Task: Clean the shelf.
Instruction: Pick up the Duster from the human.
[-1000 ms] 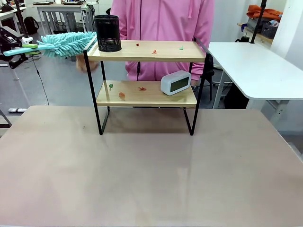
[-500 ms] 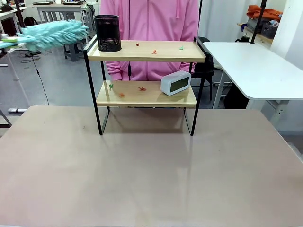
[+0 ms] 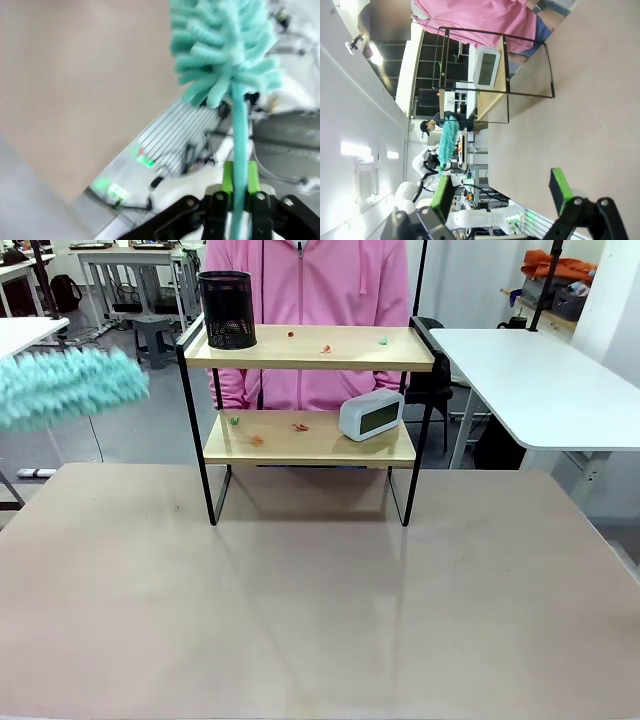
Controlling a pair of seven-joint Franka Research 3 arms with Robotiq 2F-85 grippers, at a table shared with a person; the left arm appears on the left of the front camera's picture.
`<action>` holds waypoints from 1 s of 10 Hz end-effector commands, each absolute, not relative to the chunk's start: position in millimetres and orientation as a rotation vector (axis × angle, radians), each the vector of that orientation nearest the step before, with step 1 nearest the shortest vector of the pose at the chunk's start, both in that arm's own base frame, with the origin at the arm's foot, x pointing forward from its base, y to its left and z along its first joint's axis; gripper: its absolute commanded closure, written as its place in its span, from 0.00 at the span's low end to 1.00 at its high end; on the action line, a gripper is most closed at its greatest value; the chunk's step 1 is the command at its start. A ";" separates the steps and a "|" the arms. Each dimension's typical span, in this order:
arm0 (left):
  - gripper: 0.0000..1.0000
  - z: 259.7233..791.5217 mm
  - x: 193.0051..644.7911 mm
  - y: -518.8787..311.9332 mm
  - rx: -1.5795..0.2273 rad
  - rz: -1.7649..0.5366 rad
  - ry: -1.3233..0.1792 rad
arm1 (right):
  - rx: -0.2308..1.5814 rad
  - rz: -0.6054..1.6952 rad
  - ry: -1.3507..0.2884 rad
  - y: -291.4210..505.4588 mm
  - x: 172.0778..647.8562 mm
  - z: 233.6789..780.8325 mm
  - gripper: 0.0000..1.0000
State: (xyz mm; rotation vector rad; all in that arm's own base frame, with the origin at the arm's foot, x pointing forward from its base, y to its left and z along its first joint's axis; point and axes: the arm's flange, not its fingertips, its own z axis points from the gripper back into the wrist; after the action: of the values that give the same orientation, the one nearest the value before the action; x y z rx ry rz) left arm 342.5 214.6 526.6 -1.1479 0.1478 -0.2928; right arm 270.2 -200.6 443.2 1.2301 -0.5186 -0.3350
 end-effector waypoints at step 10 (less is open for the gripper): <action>1.00 510.6 324.7 217.7 -0.988 -0.563 0.271 | 1.240 -0.316 -0.552 -200.6 272.8 444.8 0.00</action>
State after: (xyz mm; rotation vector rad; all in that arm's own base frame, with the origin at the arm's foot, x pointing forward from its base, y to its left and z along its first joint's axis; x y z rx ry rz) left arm 325.8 219.1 501.1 -0.9723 0.2912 -0.5765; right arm 270.2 -200.6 443.2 1.2303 -0.5187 -0.3340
